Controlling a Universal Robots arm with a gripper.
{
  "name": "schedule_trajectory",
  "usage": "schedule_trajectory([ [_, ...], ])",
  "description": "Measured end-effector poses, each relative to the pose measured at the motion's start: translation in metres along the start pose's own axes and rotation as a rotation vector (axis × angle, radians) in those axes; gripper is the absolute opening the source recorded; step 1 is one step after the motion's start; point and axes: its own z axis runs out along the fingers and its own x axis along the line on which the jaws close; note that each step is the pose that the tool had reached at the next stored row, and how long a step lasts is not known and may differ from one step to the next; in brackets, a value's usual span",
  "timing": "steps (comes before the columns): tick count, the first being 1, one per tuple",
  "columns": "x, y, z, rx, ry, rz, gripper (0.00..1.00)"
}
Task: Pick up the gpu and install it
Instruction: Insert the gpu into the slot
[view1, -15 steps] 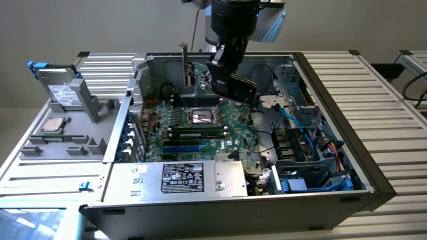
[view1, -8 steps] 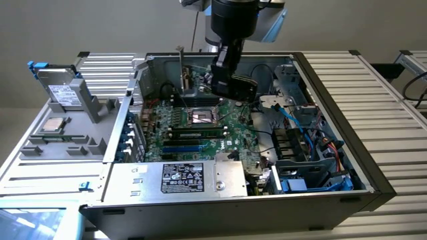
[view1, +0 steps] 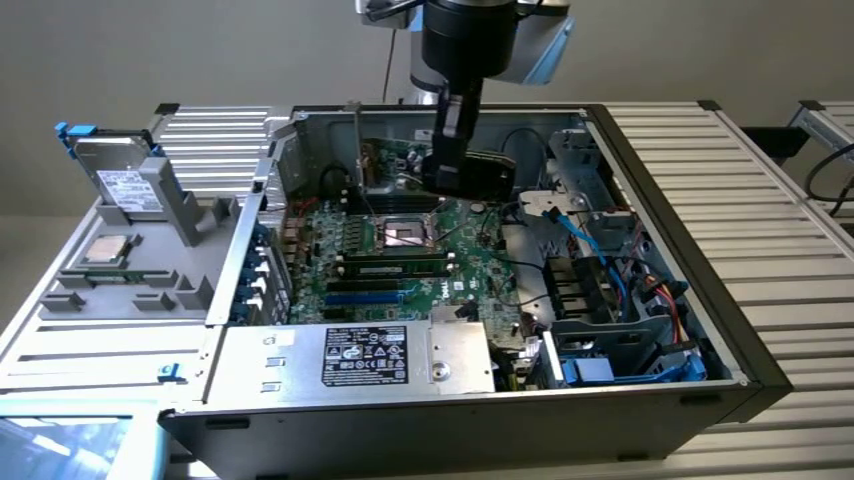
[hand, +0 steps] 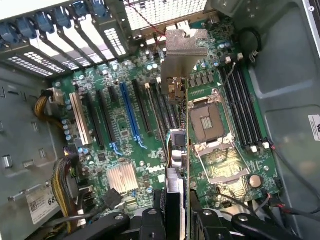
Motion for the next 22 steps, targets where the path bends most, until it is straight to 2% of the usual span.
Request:
schedule_trajectory([
  [11,0.0000,0.0000,0.0018,0.0003,0.0057,-0.200,0.29],
  [12,0.0001,0.0002,0.0019,0.0006,0.0084,-0.215,0.29],
  [17,0.0001,0.0005,0.0021,0.0006,0.0106,-0.221,0.29],
  [19,0.0003,0.0017,0.0028,0.0014,0.0160,-0.221,0.29],
  [22,0.0009,0.0056,0.0049,0.0041,0.0319,-0.221,0.29],
])
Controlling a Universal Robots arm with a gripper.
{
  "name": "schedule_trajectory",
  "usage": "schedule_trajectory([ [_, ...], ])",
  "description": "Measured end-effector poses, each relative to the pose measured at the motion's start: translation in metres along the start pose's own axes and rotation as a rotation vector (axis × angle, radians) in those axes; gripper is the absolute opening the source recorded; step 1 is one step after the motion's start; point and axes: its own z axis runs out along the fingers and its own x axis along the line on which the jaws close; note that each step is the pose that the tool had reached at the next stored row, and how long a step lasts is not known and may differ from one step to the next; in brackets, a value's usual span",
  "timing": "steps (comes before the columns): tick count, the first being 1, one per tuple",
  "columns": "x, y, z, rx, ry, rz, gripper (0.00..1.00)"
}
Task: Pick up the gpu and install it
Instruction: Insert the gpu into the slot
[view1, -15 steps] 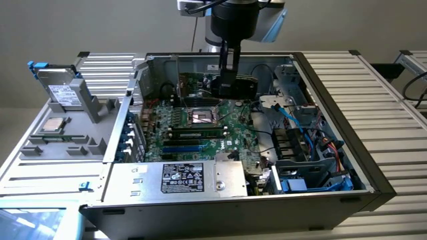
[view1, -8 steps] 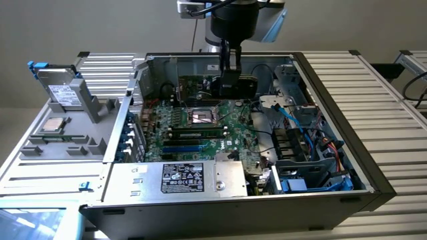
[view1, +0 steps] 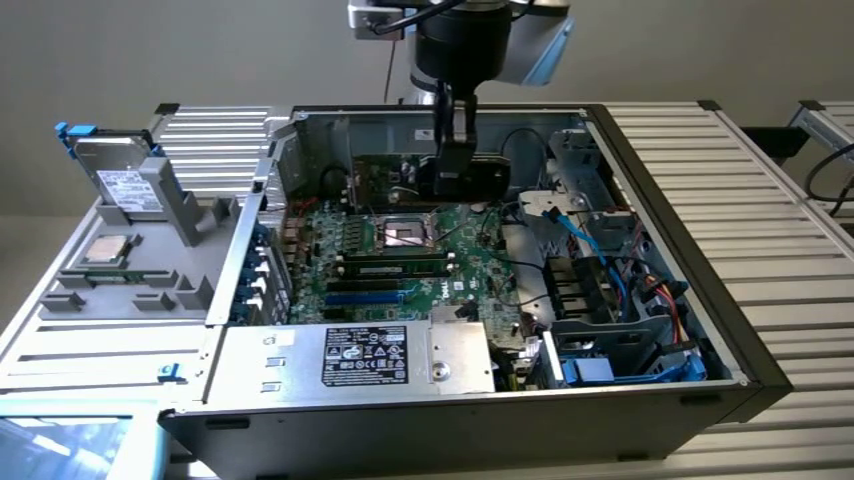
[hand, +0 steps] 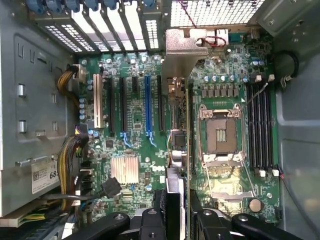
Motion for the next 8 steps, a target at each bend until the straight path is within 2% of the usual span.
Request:
schedule_trajectory([
  [8,0.001,0.0230,0.0105,0.0001,0.0012,0.000,0.29],
])
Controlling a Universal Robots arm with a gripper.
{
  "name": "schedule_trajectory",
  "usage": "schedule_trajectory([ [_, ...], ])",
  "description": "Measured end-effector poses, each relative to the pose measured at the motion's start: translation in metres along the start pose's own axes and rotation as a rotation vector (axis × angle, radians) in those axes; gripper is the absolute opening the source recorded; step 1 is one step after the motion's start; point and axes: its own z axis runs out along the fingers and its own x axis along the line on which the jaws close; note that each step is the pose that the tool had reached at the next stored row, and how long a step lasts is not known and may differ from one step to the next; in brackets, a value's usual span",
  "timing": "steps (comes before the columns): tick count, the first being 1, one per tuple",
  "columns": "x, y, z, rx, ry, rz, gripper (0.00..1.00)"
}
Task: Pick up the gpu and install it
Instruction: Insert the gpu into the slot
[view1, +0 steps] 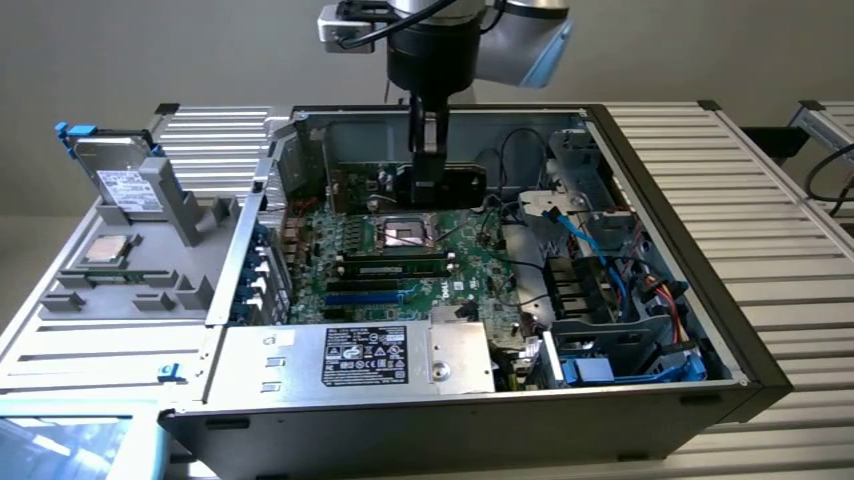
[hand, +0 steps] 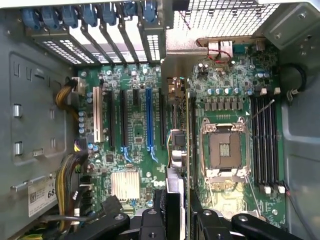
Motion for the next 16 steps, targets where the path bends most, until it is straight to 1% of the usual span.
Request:
schedule_trajectory([
  [6,0.001,0.0142,0.0080,-0.0010,0.0010,-0.013,0.29],
  [7,0.001,0.0148,0.0092,-0.0036,0.0013,-0.016,0.29],
  [10,0.003,0.0148,0.0125,-0.0197,0.0023,-0.027,0.29],
  [12,0.005,0.0146,0.0149,-0.0288,0.0032,-0.033,0.29],
  [13,0.006,0.0145,0.0162,-0.0318,0.0034,-0.035,0.29],
  [15,0.008,0.0144,0.0181,-0.0325,0.0039,-0.038,0.29],
  [16,0.009,0.0144,0.0184,-0.0325,0.0065,-0.040,0.29],
])
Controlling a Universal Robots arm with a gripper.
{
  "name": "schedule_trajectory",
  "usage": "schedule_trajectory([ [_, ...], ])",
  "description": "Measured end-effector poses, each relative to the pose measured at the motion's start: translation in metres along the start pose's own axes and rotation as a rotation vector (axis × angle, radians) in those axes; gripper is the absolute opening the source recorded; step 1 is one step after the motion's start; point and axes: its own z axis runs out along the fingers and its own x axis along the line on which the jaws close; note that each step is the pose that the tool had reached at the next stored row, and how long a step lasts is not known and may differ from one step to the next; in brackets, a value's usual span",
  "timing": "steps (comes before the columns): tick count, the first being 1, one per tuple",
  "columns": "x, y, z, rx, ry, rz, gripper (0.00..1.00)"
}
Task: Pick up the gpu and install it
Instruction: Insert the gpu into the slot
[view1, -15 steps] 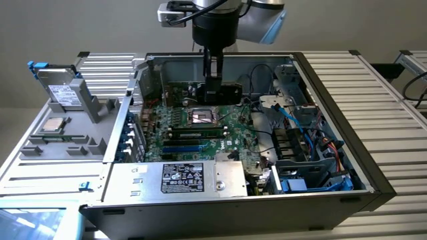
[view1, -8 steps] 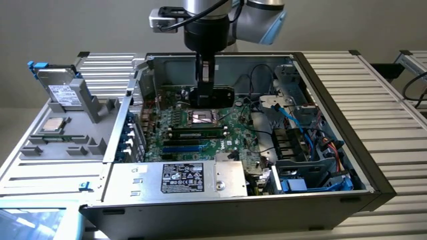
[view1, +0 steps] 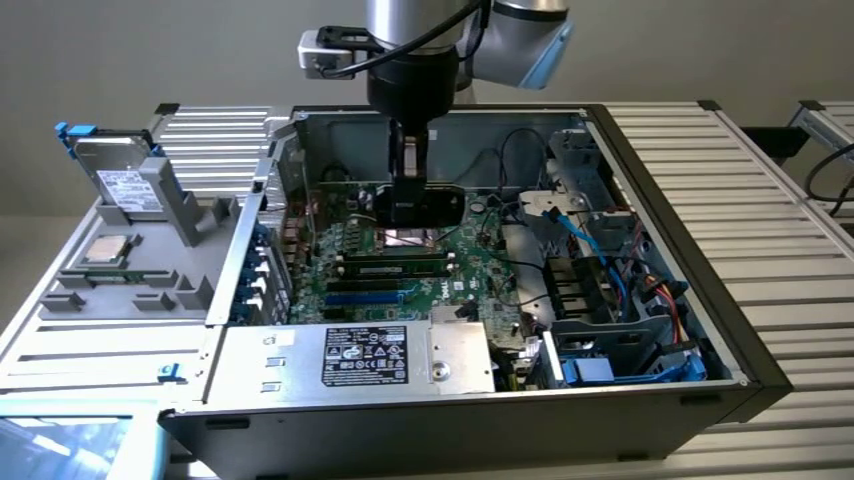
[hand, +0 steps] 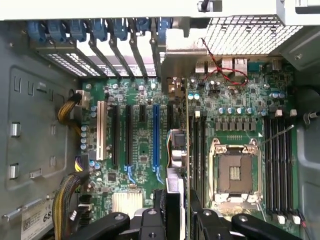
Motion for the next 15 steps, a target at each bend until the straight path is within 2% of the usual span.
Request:
schedule_trajectory([
  [6,0.001,0.0009,0.0032,0.0015,0.0082,-0.012,0.29],
  [7,0.001,0.0014,0.0037,0.0022,0.0114,-0.013,0.29],
  [9,0.001,0.0039,0.0045,0.0037,0.0225,-0.015,0.29],
  [10,0.001,0.0047,0.0049,0.0039,0.0254,-0.016,0.29],
  [13,0.001,0.0100,0.0072,0.0050,0.0297,-0.019,0.29],
  [15,0.001,0.0145,0.0100,0.0080,0.0298,-0.019,0.29],
])
